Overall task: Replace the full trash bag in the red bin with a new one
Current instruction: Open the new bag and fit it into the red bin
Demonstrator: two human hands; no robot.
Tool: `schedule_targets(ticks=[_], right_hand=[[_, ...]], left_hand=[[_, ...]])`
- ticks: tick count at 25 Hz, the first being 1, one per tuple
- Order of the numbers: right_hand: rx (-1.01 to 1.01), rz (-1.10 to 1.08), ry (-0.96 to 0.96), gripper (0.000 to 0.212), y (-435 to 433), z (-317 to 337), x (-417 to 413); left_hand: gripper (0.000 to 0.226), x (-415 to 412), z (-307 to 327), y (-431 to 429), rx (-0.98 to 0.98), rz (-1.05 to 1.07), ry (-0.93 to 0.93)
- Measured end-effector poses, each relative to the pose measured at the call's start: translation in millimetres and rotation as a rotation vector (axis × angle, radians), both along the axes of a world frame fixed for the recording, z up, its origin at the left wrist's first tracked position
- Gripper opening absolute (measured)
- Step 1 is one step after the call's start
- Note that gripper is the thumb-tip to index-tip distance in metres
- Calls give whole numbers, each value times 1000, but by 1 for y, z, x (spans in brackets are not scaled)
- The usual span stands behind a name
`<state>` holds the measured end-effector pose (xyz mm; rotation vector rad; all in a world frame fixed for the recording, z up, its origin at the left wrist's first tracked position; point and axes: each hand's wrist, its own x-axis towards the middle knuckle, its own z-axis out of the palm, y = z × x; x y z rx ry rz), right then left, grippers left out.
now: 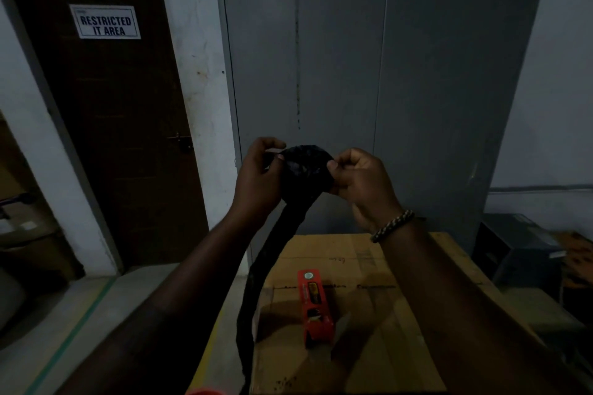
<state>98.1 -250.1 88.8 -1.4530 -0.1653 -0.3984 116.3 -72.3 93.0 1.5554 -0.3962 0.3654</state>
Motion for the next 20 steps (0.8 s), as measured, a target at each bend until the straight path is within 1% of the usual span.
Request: schedule_targets(ticks=[2, 4, 6, 7, 9, 10, 11, 12, 14, 15, 16, 17, 19, 20], right_hand=[[95, 62, 10, 16, 0, 4, -1], [144, 98, 1, 15, 0, 7, -2], [42, -1, -24, 13, -2, 8, -3], [-48, -94, -50, 12, -5, 8, -2], [-203, -257, -116, 11, -10, 7, 1], [-226, -307, -135, 10, -12, 6, 2], [-208, -318, -141, 7, -14, 6, 2], [-161, -273, -130, 4, -15, 5, 2], [-93, -41, -53, 19, -13, 4, 0], [-156, 53, -20, 26, -11, 3, 0], [-251, 85, -13, 26, -9, 2, -2], [-314, 68, -18, 21, -8, 1, -3], [-292, -51, -36, 10, -10, 4, -2], [-280, -125, -54, 12, -13, 6, -2]], left_hand=[[16, -4, 4, 0, -43, -38, 34], [30, -7, 8, 4, -22, -120, 53], [50, -7, 10, 11, 70, -172, 64], [54, -5, 10, 16, 139, -156, 63], [45, 1, 10, 24, 265, -65, 38], [37, 3, 9, 27, 303, -13, 7], [29, 4, 8, 29, 328, 41, -36], [21, 5, 7, 30, 338, 99, -88], [12, 6, 5, 28, 288, 142, -147], [12, 4, 5, 26, 239, 120, -136], [12, 2, 4, 24, 207, 95, -115], [12, 2, 4, 24, 196, 91, -116], [14, 0, 3, 29, 258, 126, -156], [19, 0, 4, 33, 302, 129, -159]])
